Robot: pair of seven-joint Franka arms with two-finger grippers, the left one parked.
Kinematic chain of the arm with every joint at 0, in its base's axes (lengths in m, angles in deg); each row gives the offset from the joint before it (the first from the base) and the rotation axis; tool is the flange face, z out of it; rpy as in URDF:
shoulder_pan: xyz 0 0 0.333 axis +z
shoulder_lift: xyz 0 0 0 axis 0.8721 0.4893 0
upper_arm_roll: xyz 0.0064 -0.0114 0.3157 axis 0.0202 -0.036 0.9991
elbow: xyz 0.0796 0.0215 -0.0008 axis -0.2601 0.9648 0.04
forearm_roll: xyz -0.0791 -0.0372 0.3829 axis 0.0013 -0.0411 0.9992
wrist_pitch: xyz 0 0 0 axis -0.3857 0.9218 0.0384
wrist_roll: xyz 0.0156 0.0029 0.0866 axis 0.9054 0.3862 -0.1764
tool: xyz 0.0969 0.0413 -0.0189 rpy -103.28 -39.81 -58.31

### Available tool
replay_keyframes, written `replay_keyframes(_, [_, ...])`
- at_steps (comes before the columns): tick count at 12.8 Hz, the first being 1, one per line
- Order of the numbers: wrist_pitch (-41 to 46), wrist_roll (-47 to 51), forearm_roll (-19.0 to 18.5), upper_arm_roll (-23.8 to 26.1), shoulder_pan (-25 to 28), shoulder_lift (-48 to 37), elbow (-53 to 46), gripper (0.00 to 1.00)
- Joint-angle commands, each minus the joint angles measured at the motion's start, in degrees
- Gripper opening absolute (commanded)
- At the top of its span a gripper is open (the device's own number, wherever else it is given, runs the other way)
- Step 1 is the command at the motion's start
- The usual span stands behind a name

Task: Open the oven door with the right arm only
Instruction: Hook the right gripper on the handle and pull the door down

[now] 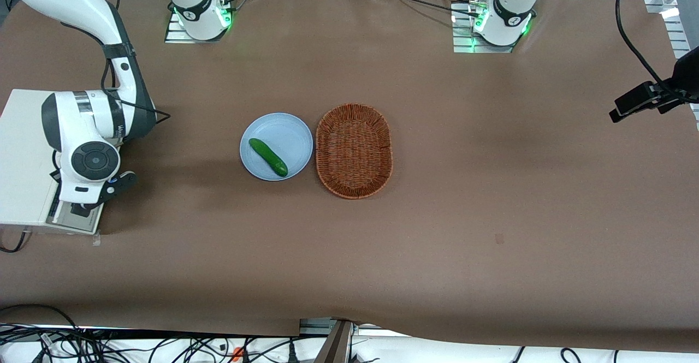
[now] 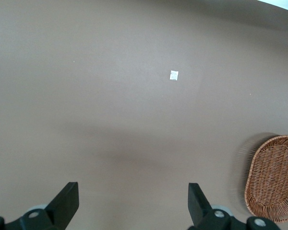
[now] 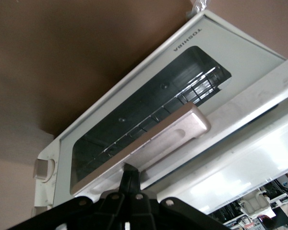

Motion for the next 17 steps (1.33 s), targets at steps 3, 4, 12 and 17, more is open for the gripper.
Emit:
replay_keyframes(3, [-0.85, 1.70, 4.12, 0.43, -0.05, 1.53, -0.01, 0.00])
replay_keyframes(4, [-1.64, 1.70, 4.73, 0.43, -0.05, 1.88, -0.01, 0.00])
replay_keyframes(12, [-4.89, 1.79, 11.50, 0.43, -0.31, 5.57, -0.89, 0.00])
replay_keyframes(17, [-7.18, 1.79, 20.10, 0.16, -1.62, 7.15, -0.89, 0.00])
